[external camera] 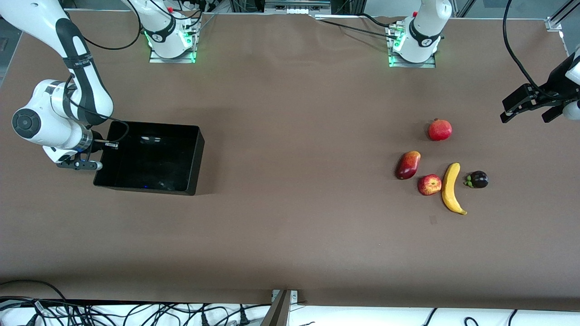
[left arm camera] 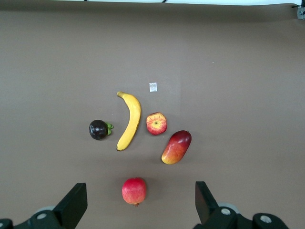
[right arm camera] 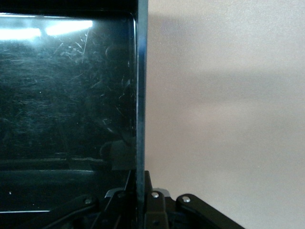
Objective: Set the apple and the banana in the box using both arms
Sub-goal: 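Grip the black box rim with the right gripper and drag it toward the fruit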
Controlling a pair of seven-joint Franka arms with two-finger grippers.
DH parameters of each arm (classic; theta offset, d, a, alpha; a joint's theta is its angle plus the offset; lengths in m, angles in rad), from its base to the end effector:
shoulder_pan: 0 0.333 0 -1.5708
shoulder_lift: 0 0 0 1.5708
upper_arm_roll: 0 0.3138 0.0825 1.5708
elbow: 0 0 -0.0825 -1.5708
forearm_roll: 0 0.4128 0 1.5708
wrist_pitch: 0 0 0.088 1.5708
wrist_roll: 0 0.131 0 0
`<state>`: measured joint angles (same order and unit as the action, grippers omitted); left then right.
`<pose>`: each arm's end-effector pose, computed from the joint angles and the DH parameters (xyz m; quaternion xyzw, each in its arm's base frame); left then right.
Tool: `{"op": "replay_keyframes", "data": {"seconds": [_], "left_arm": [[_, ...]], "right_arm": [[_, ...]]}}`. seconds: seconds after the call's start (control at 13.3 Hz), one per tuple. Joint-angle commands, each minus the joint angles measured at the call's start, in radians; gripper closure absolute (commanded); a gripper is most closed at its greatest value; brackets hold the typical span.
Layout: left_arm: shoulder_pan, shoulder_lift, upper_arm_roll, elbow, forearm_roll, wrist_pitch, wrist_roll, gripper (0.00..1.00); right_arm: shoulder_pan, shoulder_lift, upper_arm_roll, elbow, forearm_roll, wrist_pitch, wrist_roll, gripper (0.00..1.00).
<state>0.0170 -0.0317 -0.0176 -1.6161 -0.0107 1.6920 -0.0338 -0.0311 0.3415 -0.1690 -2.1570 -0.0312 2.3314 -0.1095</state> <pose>0.5880 -0.0018 0.6053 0.9984 0.0169 0.0537 0.0060 0.5501 -0.1160 0.1792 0.9954 -0.0310 -0.0863 0.0259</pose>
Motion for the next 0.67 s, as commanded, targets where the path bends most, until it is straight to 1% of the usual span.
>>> {"op": "replay_keyframes", "data": {"seconds": [0.0,0.07,0.22,0.3,0.45,0.6], "left_arm": [[-0.002,-0.005,0.002,0.008,-0.026,-0.009,0.005,0.00],[-0.003,-0.005,0.002,0.008,-0.026,-0.009,0.003,0.00],[-0.002,-0.005,0.002,0.010,-0.026,-0.009,0.003,0.00],[-0.002,-0.005,0.002,0.010,-0.026,-0.009,0.003,0.00],[-0.002,-0.005,0.002,0.010,-0.026,-0.009,0.005,0.00],[-0.002,-0.005,0.002,0.008,-0.026,-0.009,0.003,0.00]], "right_arm": [[0.002,-0.036,0.011,0.032,0.007,-0.024,-0.001,1.00],[0.013,-0.039,0.013,0.081,0.007,-0.091,0.005,1.00],[0.043,-0.032,0.013,0.231,0.010,-0.292,0.034,1.00],[0.059,-0.027,0.013,0.297,0.016,-0.358,0.048,1.00],[0.126,-0.027,0.011,0.386,0.019,-0.427,0.112,1.00],[0.215,-0.024,0.013,0.451,0.022,-0.481,0.214,1.00]]}}
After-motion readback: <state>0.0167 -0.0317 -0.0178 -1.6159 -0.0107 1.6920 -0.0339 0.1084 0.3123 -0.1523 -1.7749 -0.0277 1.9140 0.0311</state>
